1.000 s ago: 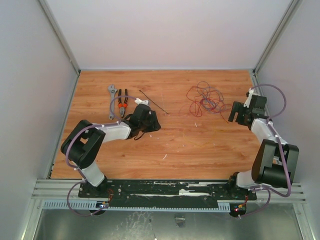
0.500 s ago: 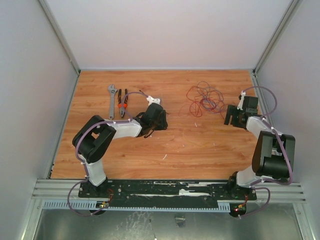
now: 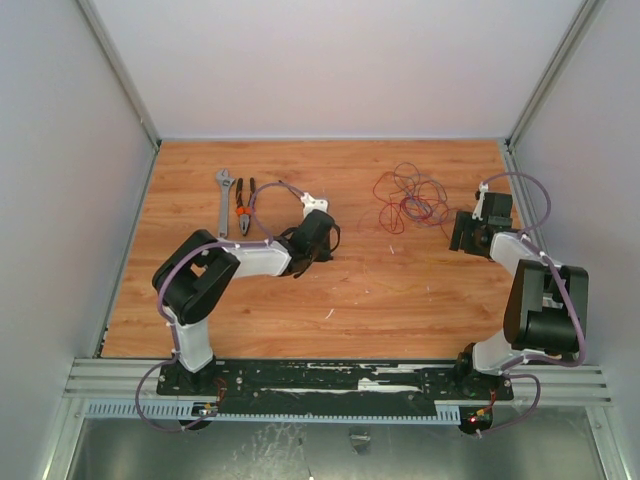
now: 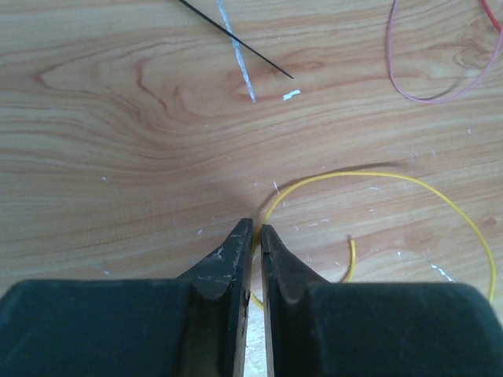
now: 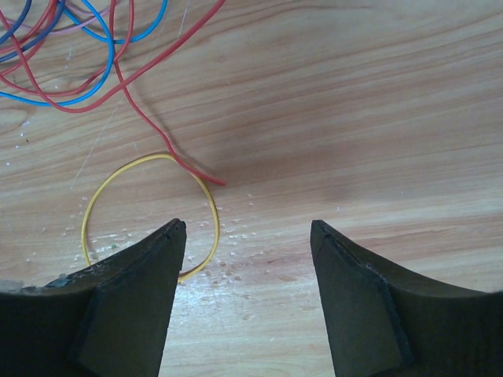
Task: Zip-tie the wires
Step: Straighten the cable at the center of the board.
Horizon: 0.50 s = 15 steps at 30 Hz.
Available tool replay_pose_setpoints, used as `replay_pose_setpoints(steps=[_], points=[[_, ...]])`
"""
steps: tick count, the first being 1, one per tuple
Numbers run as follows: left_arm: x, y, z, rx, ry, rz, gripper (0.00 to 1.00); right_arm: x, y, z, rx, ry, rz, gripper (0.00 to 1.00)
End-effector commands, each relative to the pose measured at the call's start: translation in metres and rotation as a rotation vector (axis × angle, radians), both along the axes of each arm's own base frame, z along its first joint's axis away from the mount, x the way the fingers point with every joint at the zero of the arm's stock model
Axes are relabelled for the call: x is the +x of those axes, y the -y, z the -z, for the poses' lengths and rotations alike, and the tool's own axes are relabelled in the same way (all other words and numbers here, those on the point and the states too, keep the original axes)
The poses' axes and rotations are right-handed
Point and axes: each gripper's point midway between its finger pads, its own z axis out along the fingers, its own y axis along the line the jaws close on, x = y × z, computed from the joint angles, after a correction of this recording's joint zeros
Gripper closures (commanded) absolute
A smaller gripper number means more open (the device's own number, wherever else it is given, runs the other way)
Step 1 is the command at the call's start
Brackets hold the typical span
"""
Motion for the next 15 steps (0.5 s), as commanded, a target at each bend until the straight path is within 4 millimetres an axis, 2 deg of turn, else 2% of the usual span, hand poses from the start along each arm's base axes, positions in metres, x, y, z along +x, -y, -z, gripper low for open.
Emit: replay_pose_setpoints(steps=[1,8,15], points=[[-0.044,-0.040,0.054,0.160,-0.158,-0.008,0.88,-0.001,0.002,0.009,-0.017,-0.007,0.015,0.35],[-0.065,-0.070,0.052,0.176,-0.163,-0.055,1.00,-0.004,-0.001,0.015,-0.019,-0.027,0.003,0.36],[-0.078,-0.093,0.044,0.166,-0.165,-0.104,1.00,-0.003,-0.005,0.022,-0.021,-0.047,-0.010,0.39]])
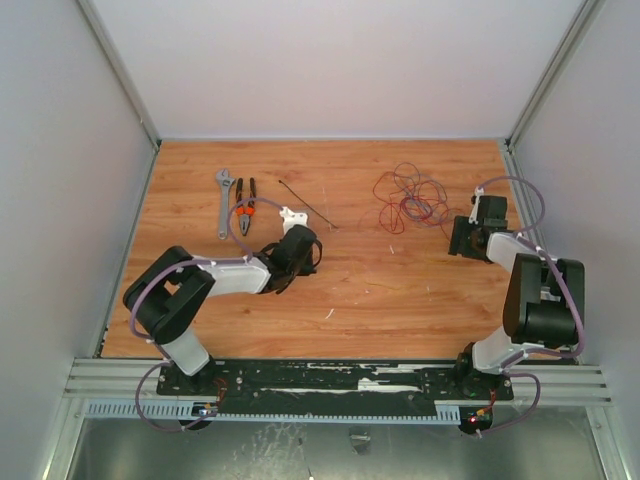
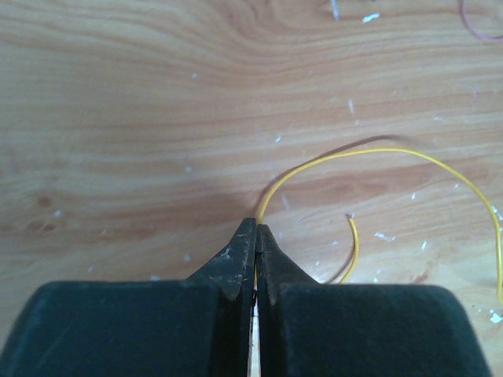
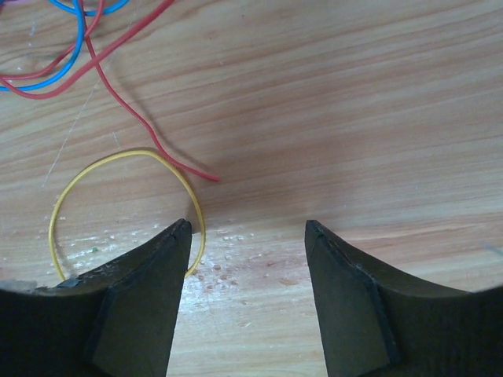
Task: Zip-tie the wires
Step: Straighten the cable at the center of the board.
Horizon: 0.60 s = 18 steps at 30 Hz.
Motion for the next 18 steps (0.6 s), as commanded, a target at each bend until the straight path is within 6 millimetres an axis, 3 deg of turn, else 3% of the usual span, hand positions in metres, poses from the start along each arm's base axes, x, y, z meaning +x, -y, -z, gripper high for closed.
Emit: replay_pose_setpoints(steps=[1,10,18], points=[[-0.046,-0.055,0.043,0.160,-0.180,-0.048,1.00,0.003,-0.003,0.005,-0.026,-0.004,-0.006,0.40],[-0.059,-0.099,0.036,0.018,-0.205,-0.163,1.00,-0.004,0.010,0.016,-0.100,-0.063,0.024,0.48],[-0.070,-0.126,0.036,-0.083,-0.228,-0.246,1.00,-0.008,0.016,0.021,-0.129,-0.095,0.042,0.55]])
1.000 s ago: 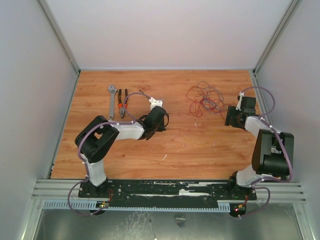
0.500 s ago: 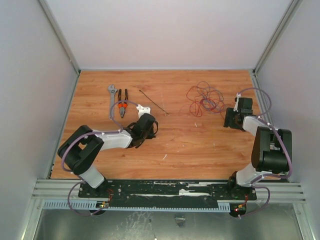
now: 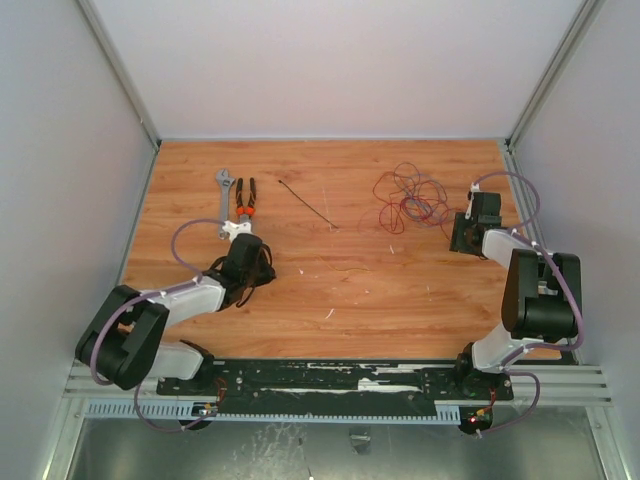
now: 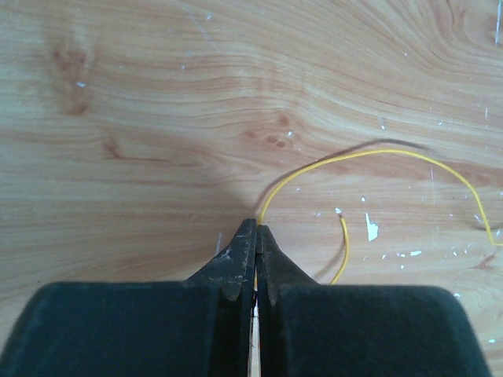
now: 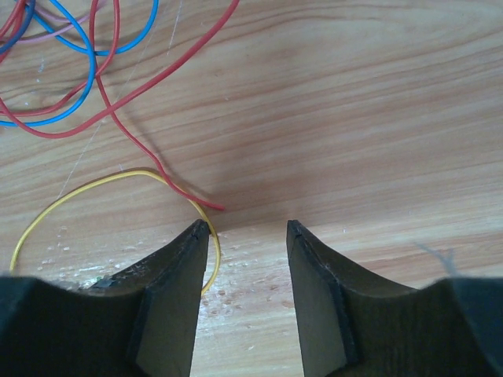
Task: Zip-tie the wires
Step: Straighten the cable at the center of the board.
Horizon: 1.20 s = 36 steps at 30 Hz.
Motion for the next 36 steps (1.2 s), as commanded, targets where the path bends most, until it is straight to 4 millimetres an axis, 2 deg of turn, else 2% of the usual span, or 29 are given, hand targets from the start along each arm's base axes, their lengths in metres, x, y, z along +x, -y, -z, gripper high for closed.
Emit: replay_pose_setpoints(steps=[1,12,18,26,32,36], points=[[-0.040,-0.026,0.034,0.019,-0.168,-0.026,1.00,-0.023,0.012,0.021,-0.058,-0.115,0.033,0.55],[-0.040,-0.051,0.030,-0.055,-0.151,-0.134,1.00,-0.025,0.014,0.023,-0.066,-0.123,0.041,0.55],[-0.036,-0.055,0.027,-0.067,-0.136,-0.162,1.00,-0.022,0.005,0.020,-0.030,-0.103,0.007,0.55],[-0.025,-0.067,0.019,-0.070,-0.104,-0.200,1.00,-0.022,0.004,0.020,-0.026,-0.107,0.002,0.53],[-0.025,-0.055,0.014,-0.105,-0.095,-0.128,1.00,-0.015,-0.012,0.009,0.032,-0.059,-0.063,0.42],[-0.024,-0.055,0.014,-0.105,-0.092,-0.122,0.90,-0.011,-0.021,0.001,0.043,-0.038,-0.094,0.33]])
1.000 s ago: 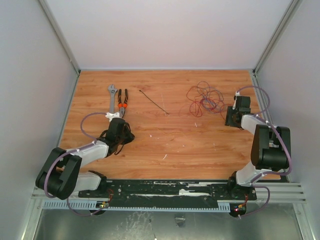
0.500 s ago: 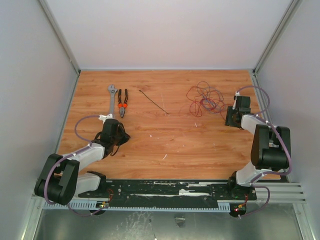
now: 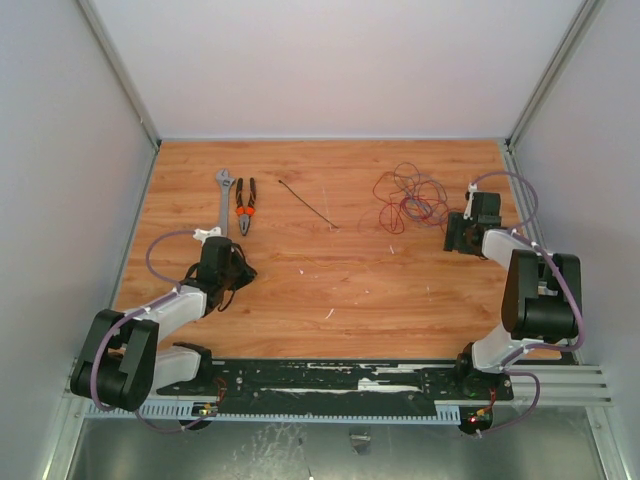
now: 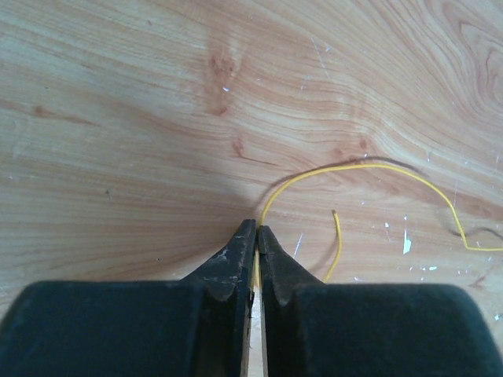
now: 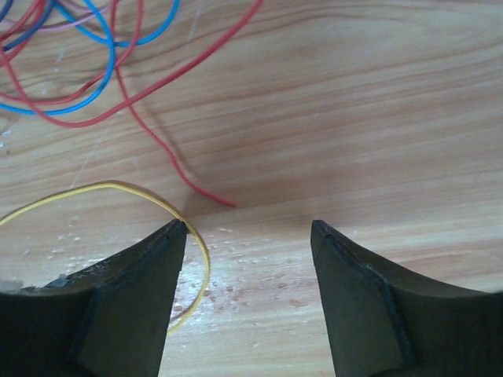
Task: Zip-tie the wires
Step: Straighten the cable at the center of the board.
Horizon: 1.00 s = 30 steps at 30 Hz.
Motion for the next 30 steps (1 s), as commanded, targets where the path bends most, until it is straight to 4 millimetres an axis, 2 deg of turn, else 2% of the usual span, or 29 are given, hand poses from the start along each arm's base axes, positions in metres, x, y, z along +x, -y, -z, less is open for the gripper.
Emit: replay_pose_setpoints(steps=[1,7,14,19,22,25,30], points=[[-0.018,-0.003,0.014,0.021,-0.067,0.030,0.87,-0.011,-0.015,0.002,0.028,-0.040,-0.064,0.32],[-0.018,-0.005,0.018,0.032,-0.078,0.028,0.68,-0.010,-0.024,0.002,0.023,-0.045,-0.090,0.27],[-0.017,-0.003,0.019,0.028,-0.083,0.034,0.61,-0.009,-0.029,0.003,0.004,-0.057,-0.107,0.25],[-0.014,0.000,0.010,0.014,-0.055,0.043,0.55,-0.006,-0.031,-0.005,0.007,-0.041,-0.107,0.23],[-0.007,0.002,-0.007,0.009,-0.019,0.052,0.50,-0.002,-0.033,-0.021,0.021,-0.004,-0.101,0.22],[0.003,0.004,-0.032,0.003,0.045,0.058,0.42,0.008,-0.041,-0.044,0.059,0.053,-0.114,0.22],[0.021,0.012,-0.084,-0.034,0.185,0.075,0.20,0.032,-0.074,-0.084,0.168,0.183,-0.193,0.23]])
